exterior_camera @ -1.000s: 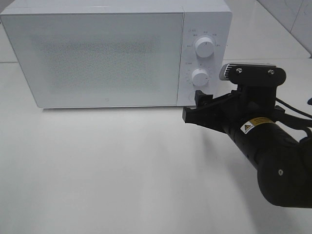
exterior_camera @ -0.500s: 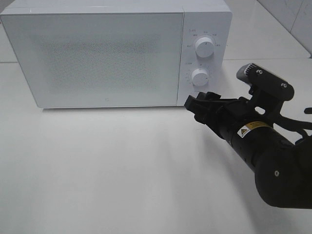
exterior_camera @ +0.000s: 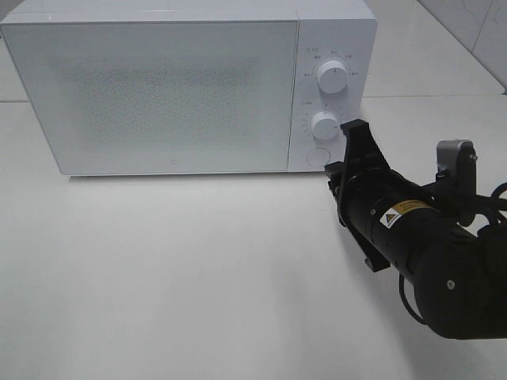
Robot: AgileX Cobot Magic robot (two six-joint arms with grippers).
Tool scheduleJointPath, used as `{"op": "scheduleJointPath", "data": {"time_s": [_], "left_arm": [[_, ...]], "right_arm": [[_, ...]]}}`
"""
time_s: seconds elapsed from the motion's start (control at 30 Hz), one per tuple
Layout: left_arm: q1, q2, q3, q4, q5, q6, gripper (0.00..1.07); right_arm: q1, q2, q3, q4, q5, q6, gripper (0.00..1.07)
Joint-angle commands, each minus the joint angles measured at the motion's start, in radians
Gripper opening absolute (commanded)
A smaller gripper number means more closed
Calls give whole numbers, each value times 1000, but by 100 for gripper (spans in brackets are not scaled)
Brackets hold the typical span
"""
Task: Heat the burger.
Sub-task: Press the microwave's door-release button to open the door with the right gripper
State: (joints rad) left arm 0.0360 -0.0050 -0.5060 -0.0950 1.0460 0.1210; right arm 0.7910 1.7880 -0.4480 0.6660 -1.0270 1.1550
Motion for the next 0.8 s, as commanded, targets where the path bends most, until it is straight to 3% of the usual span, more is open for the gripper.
{"op": "scheduleJointPath", "data": {"time_s": [0.03, 0.2, 0.8], "left_arm": [[0, -22, 4, -2, -9, 4, 100], [0, -22, 4, -2, -9, 4, 100], [0, -22, 4, -2, -9, 4, 100]], "right_arm": [[0, -4, -9, -15, 7, 126, 10], [0, -4, -9, -15, 12, 161, 0], [-18, 122, -119, 0, 44, 243, 0]]}}
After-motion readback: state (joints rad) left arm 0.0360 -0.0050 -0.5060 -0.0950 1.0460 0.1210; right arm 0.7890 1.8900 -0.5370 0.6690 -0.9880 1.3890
